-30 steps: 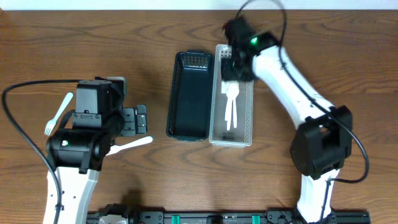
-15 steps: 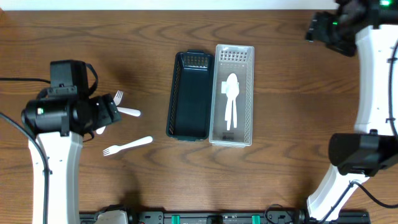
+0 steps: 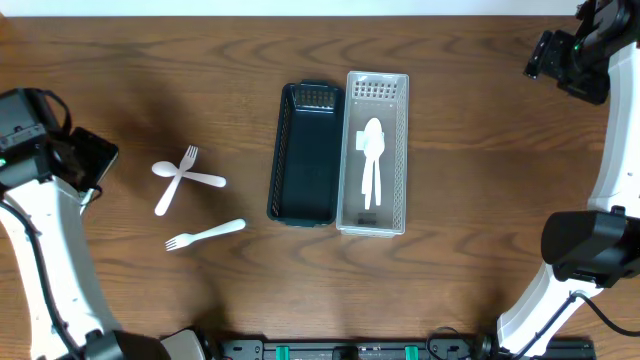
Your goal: Pack container
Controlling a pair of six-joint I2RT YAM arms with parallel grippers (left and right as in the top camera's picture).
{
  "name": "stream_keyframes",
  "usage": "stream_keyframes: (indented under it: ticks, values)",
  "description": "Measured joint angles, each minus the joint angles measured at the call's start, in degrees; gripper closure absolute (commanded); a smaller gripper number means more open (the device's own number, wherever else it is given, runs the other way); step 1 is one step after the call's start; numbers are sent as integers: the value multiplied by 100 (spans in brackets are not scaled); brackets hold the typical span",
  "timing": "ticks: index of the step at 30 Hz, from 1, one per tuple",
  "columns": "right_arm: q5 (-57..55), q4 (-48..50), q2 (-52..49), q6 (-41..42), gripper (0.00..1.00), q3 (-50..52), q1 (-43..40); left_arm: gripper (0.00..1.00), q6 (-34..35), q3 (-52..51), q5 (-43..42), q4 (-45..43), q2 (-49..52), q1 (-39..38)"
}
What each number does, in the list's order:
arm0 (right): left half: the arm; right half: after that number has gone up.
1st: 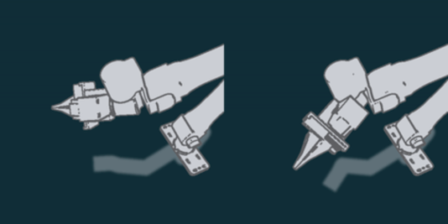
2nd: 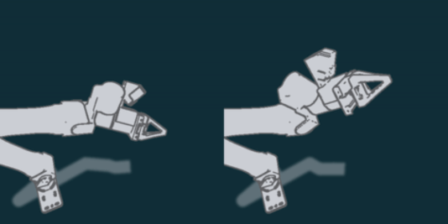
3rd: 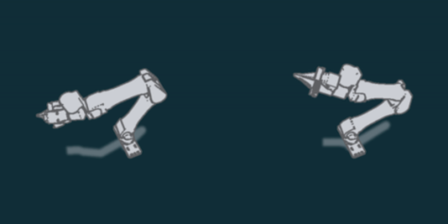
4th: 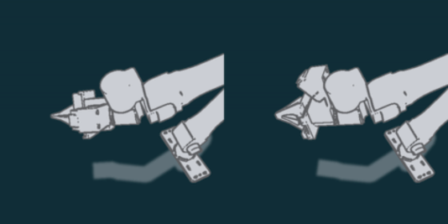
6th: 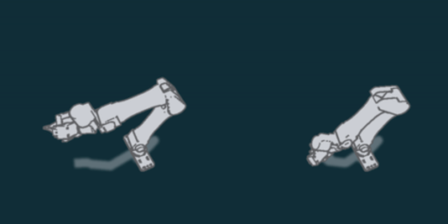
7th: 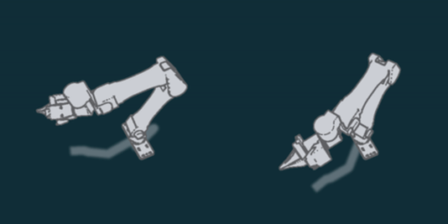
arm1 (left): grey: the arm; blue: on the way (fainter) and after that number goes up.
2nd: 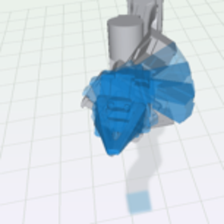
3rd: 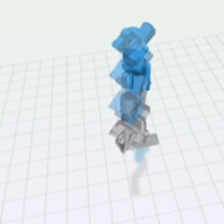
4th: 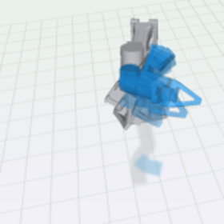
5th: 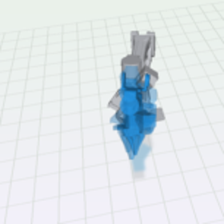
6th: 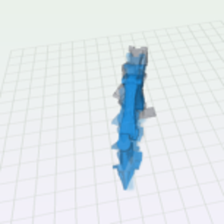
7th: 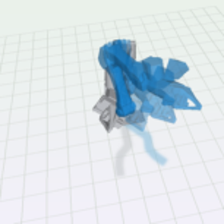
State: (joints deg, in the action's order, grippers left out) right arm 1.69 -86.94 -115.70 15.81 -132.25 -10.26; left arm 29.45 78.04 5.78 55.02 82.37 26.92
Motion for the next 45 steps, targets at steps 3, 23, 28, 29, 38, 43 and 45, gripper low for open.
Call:
stream_keyframes:
  ticks: [3, 23, 28, 29, 38, 43, 45]
  values:
    - [2, 0, 0, 2, 21, 0, 46, 2, -1036, 0, -48, -527, 170, 105]
    - [2, -396, 0, 116, 21, 0, 184, 2, -7193, 0, -114, -1740, 2223, 752]
    - [0, -433, 0, 201, 21, 0, 184, 2, -7458, 0, -350, -1733, 2621, 1143]
    - [2, -435, 0, 229, 21, 0, 184, 1, -7497, 0, -382, -1733, 2721, 1196]
    - [0, -579, 0, 393, 21, 0, 184, 0, -7755, 0, -501, -1725, 3189, 1226]
    - [2, -656, 0, 417, 21, 0, 184, 1, -7777, 0, -570, -1707, 3233, 1226]
    - [0, -667, 0, 417, 21, 0, 184, 1, -7803, 0, -584, -1659, 3241, 1226]
